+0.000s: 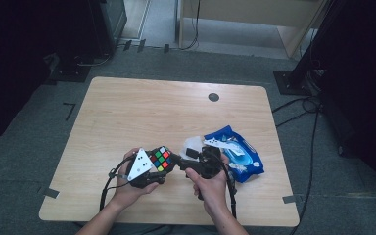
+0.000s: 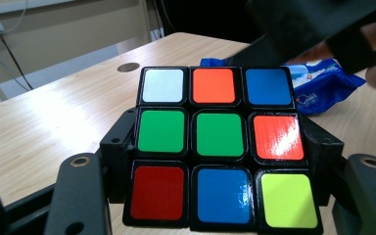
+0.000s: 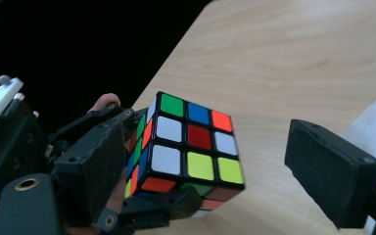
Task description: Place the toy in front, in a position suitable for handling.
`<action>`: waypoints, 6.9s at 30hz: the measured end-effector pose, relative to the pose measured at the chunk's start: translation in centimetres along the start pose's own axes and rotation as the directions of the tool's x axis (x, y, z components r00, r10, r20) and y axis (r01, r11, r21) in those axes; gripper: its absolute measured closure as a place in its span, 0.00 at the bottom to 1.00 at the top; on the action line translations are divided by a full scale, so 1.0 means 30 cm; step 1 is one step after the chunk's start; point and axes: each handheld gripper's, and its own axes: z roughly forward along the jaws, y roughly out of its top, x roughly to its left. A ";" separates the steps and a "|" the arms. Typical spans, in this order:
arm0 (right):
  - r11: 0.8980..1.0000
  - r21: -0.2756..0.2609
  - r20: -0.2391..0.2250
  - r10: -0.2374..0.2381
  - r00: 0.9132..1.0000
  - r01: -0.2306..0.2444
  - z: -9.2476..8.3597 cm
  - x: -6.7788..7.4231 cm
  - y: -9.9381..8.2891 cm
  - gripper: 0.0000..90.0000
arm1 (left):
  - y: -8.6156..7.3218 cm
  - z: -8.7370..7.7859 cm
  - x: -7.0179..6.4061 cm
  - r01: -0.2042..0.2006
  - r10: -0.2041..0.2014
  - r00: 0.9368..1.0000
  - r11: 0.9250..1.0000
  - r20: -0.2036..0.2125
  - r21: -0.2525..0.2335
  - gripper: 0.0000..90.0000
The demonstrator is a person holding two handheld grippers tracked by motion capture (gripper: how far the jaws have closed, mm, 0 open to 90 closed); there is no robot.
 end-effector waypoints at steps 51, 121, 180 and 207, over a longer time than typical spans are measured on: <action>0.890 0.029 0.278 -0.444 0.852 0.455 -0.043 -0.026 0.017 0.44 | -0.032 0.006 0.111 0.149 -0.147 0.989 0.985 -0.032 0.090 0.38; 0.853 -0.057 0.163 -0.505 0.848 0.519 -0.033 0.105 -0.037 0.98 | -0.011 0.036 0.004 0.038 -0.042 0.998 0.993 0.039 0.113 0.38; 0.980 0.074 0.102 -0.192 0.976 0.185 0.070 0.040 -0.049 0.38 | 0.005 0.032 -0.025 0.007 -0.007 1.000 0.996 0.000 0.088 0.38; 0.984 0.039 0.078 -0.177 0.981 0.174 0.036 0.028 -0.018 0.38 | -0.004 0.046 -0.026 0.002 -0.002 1.000 0.993 0.003 0.120 0.38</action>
